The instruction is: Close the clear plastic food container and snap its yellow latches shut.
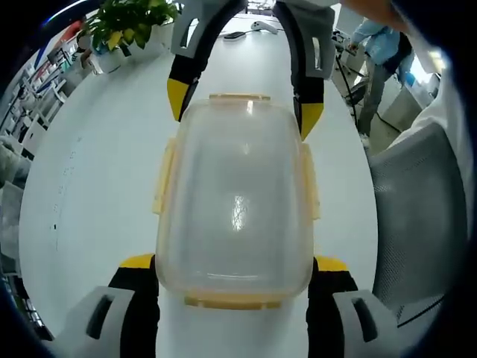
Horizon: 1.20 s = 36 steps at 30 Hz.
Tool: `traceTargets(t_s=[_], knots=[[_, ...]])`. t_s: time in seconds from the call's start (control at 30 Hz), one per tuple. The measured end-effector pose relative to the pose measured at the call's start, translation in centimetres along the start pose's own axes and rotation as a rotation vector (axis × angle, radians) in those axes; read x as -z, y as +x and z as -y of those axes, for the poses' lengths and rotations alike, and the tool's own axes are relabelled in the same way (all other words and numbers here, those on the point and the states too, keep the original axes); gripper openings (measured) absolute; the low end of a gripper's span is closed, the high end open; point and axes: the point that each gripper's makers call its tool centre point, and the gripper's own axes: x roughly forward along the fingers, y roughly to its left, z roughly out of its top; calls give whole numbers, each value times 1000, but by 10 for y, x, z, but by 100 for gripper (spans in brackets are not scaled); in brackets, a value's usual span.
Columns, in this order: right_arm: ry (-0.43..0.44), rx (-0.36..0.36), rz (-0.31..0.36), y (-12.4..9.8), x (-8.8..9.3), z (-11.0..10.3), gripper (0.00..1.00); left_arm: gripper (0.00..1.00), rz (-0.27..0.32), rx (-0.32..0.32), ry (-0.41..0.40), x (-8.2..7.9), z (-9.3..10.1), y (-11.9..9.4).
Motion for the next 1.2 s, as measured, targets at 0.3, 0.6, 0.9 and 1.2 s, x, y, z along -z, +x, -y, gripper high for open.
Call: traceTargets(t_s=[0.3,0.6,0.9,1.2], knots=[[11,1,5,0,0,1,72,79,5,3,9,0,-3,0],[15,1,6,0,0,1,72,79,7,7,14,0,-3,0],[14,-4,7,1,-1,6,73,79,1,16,9,0,-9,1],[17,-15,4,3,1,23,73,79,9,18,11,-3,-25,2]])
